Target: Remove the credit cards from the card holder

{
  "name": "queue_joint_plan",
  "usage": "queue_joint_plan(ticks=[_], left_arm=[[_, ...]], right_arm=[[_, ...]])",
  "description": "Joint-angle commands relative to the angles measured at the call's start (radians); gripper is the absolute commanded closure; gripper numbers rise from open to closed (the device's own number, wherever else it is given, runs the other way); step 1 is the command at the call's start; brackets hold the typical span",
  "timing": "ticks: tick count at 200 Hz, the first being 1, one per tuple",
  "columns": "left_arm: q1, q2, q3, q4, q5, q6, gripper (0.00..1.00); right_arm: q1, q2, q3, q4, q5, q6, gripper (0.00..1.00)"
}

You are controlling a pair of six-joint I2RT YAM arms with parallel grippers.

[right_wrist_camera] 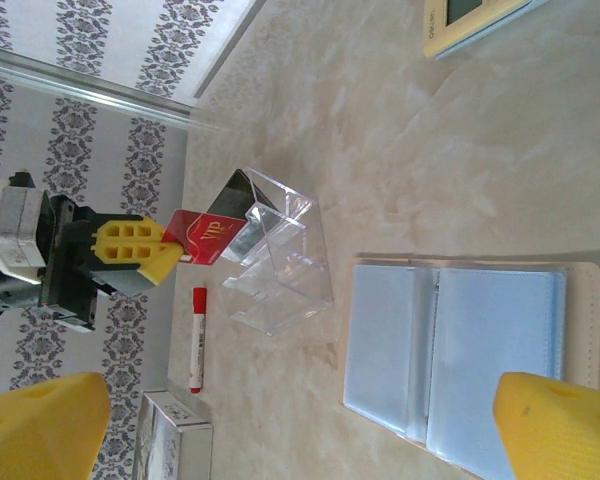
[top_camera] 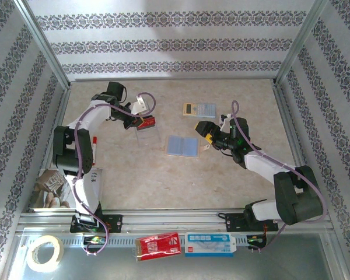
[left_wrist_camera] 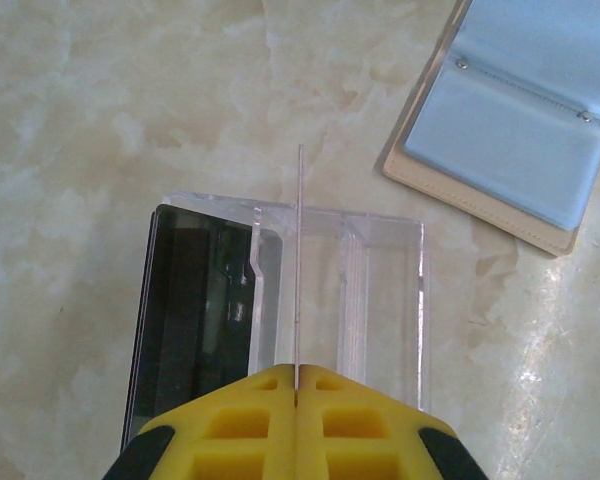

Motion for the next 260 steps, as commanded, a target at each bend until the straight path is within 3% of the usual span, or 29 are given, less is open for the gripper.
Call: queue_joint_plan(ticks=[1, 58, 99, 138, 203, 260], left_arm=[[0.004, 0.02, 0.032, -0.048, 0.0, 0.034, 1.0], [0.004, 0.064, 0.05, -0.106, -0.018, 0.03, 1.0], [0.004, 0.06, 0.05, -0.059, -0.032, -0.056, 0.81], [0.004, -0.018, 0.012, 0.06, -0.086, -0.166, 0.76], [0.004, -0.178, -0.073, 0.251, -0.22, -0.567, 0.66], [0.007, -0.359, -0.213, 0.297, -0.423, -0.995, 0.51]], right_arm=[[-0.012, 0.003, 0.011, 0.007, -0.008, 0.0, 0.02], [-0.012, -0.002, 0.002, 0.007, -0.008, 0.003, 0.02], [-0.011, -0.013, -0.001, -0.008, 0.011, 0.009, 0.02], [-0.002, -0.037, 0.013, -0.08, 0.045, -0.029, 0.02], [0.079, -0.019, 0.107, -0.285, 0.153, -0.145, 0.02], [0.233, 0.052, 0.244, -0.526, 0.38, -0.277, 0.04]])
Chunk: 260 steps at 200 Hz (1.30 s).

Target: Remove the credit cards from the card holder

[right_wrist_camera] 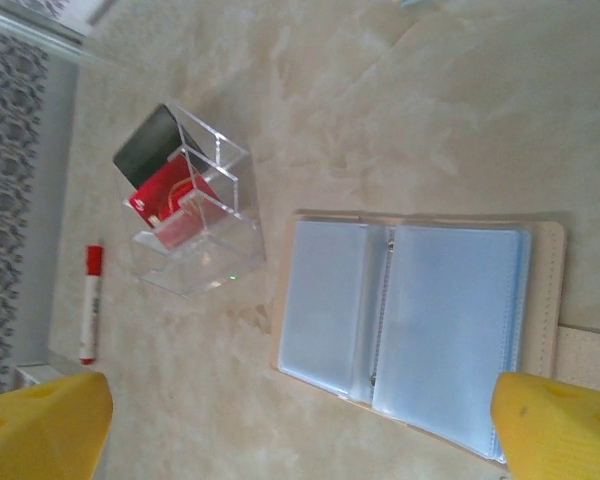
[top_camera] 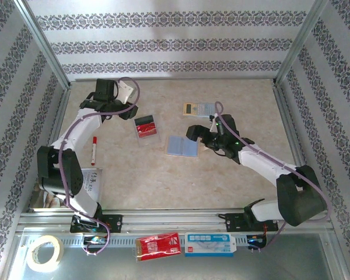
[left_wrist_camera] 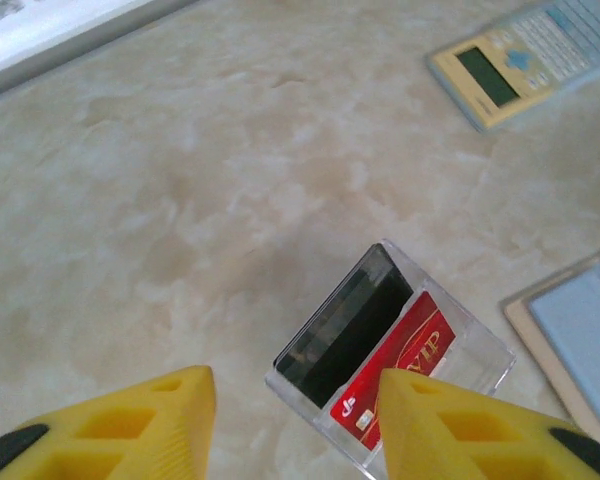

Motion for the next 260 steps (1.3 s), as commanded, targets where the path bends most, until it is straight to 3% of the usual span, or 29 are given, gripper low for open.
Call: queue_joint_plan(ticks=[1, 11, 26, 46, 52, 63, 70, 112, 169, 260], left_arm=[[0.007, -0.074, -0.052, 0.037, -0.114, -0.28, 0.51], [0.006, -0.103, -0.077, 0.029, -0.134, -0.336, 0.47], [0.005, -0.145, -0.114, 0.012, -0.206, -0.426, 0.34], [0.007, -0.199, -0.186, 0.032, -0.245, -0.464, 0.28], [0.005, -0.218, -0.21, 0.047, -0.253, -0.478, 0.23], [0.006, -0.248, -0.252, 0.076, -0.263, -0.493, 0.05], [0.006, -0.268, -0.279, 0.099, -0.27, -0.497, 0.0], [0.007, -0.38, -0.42, 0.215, -0.314, -0.496, 0.0], [0.007, -0.433, -0.422, 0.201, -0.265, -0.524, 0.0], [0.007, -0.422, -0.424, 0.201, -0.172, -0.515, 0.0]], right_arm=[[0.058, 0.045, 0.073, -0.145, 0.143, -0.088, 0.04], [0.091, 0.076, 0.103, -0.182, 0.183, -0.105, 0.05], [0.131, 0.125, 0.151, -0.234, 0.229, -0.123, 0.06], [0.177, 0.203, 0.215, -0.288, 0.277, -0.131, 0.08], [0.191, 0.229, 0.238, -0.306, 0.295, -0.133, 0.08], [0.216, 0.274, 0.282, -0.341, 0.329, -0.142, 0.09], [0.229, 0.302, 0.312, -0.367, 0.353, -0.147, 0.09], [0.286, 0.456, 0.474, -0.487, 0.433, -0.167, 0.11], [0.296, 0.6, 0.618, -0.578, 0.437, -0.171, 0.2], [0.272, 0.705, 0.611, -0.616, 0.358, -0.165, 0.22]])
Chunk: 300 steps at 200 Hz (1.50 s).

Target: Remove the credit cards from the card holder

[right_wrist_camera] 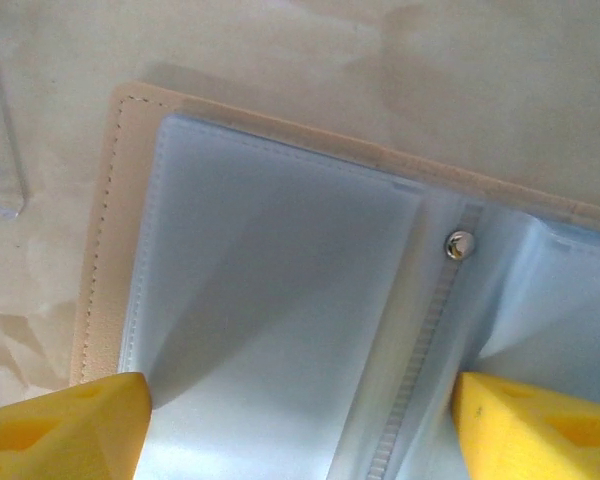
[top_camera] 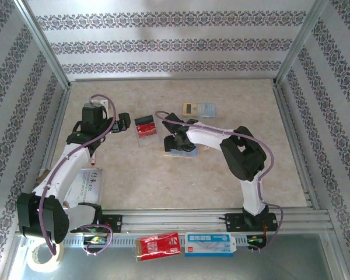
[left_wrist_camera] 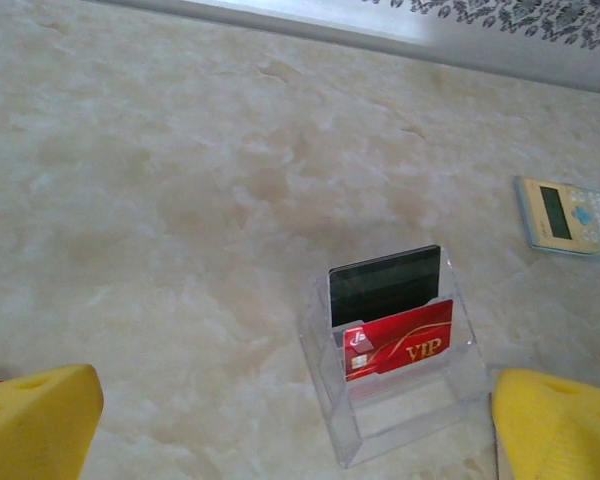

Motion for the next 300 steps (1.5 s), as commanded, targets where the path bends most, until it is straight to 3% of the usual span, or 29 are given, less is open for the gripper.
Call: queue_joint_plan(ticks=[1, 72, 129, 162, 218, 242, 300], left_arm=[[0.006, 0.001, 0.003, 0.014, 0.048, -0.016, 0.0], [0.005, 0.03, 0.024, 0.012, 0.109, -0.031, 0.0], [-0.001, 0.087, 0.034, 0.005, 0.29, -0.088, 0.07], [-0.039, 0.123, 0.011, -0.003, 0.378, -0.164, 0.16], [-0.228, 0.232, -0.022, -0.01, 0.388, -0.293, 0.33], [-0.291, 0.268, -0.07, 0.097, 0.398, -0.386, 0.39], [-0.379, 0.447, -0.081, 0.36, 0.457, -0.549, 0.7]], right_arm=[[-0.014, 0.048, -0.028, -0.056, -0.029, -0.006, 0.22], [-0.06, 0.072, -0.109, -0.051, -0.062, -0.018, 0.45], [-0.084, 0.059, -0.137, -0.017, -0.093, -0.024, 0.6], [-0.087, 0.058, -0.142, -0.008, -0.095, -0.026, 0.66], [-0.093, 0.043, -0.161, 0.014, -0.101, -0.027, 0.7], [-0.099, 0.031, -0.177, 0.035, -0.115, -0.024, 0.71], [-0.102, 0.017, -0.195, 0.066, -0.137, -0.025, 0.75]])
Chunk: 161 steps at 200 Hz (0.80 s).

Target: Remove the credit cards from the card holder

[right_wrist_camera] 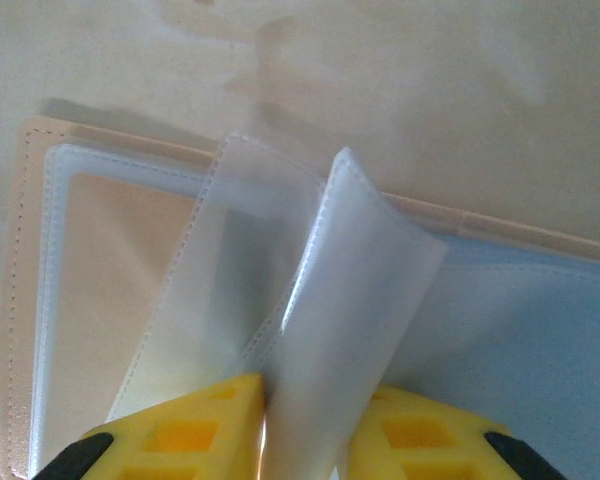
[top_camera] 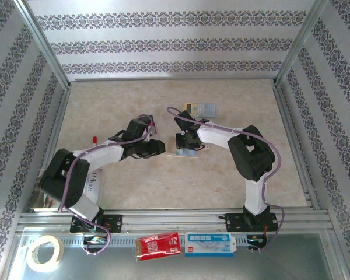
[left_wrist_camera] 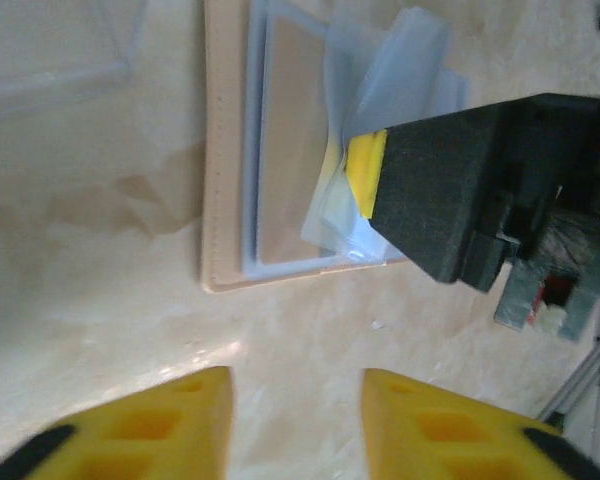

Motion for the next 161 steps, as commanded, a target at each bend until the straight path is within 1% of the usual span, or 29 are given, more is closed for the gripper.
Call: queue_joint_plan(ticks=[1, 18, 37, 51, 73, 103, 126, 161], left_arm=[[-0.025, 0.055, 0.013, 0.156, 0.031, -0.092, 0.7], [-0.033, 0.091, 0.034, 0.172, 0.024, -0.09, 0.74], [-0.038, 0.125, 0.06, 0.17, 0.009, -0.074, 0.76], [-0.043, 0.146, 0.097, 0.124, -0.001, -0.032, 0.76], [-0.057, 0.167, 0.145, 0.06, -0.052, 0.029, 0.77], [-0.057, 0.218, 0.17, 0.05, -0.044, 0.048, 0.78], [-0.058, 0.238, 0.185, 0.059, -0.03, 0.069, 0.76], [-0.057, 0.275, 0.192, 0.049, -0.02, 0.094, 0.76]], right_arm=[[-0.006, 0.077, -0.067, -0.052, -0.019, -0.006, 0.75], [-0.006, 0.072, -0.072, -0.045, -0.025, -0.006, 0.76], [-0.007, 0.069, -0.074, -0.04, -0.03, -0.007, 0.77], [-0.008, 0.066, -0.072, -0.039, -0.032, -0.009, 0.77], [-0.008, 0.062, -0.072, -0.036, -0.035, -0.011, 0.77], [-0.009, 0.06, -0.071, -0.034, -0.043, -0.011, 0.78], [-0.011, 0.061, -0.072, -0.031, -0.05, -0.011, 0.78], [-0.011, 0.055, -0.072, -0.03, -0.055, -0.008, 0.79]])
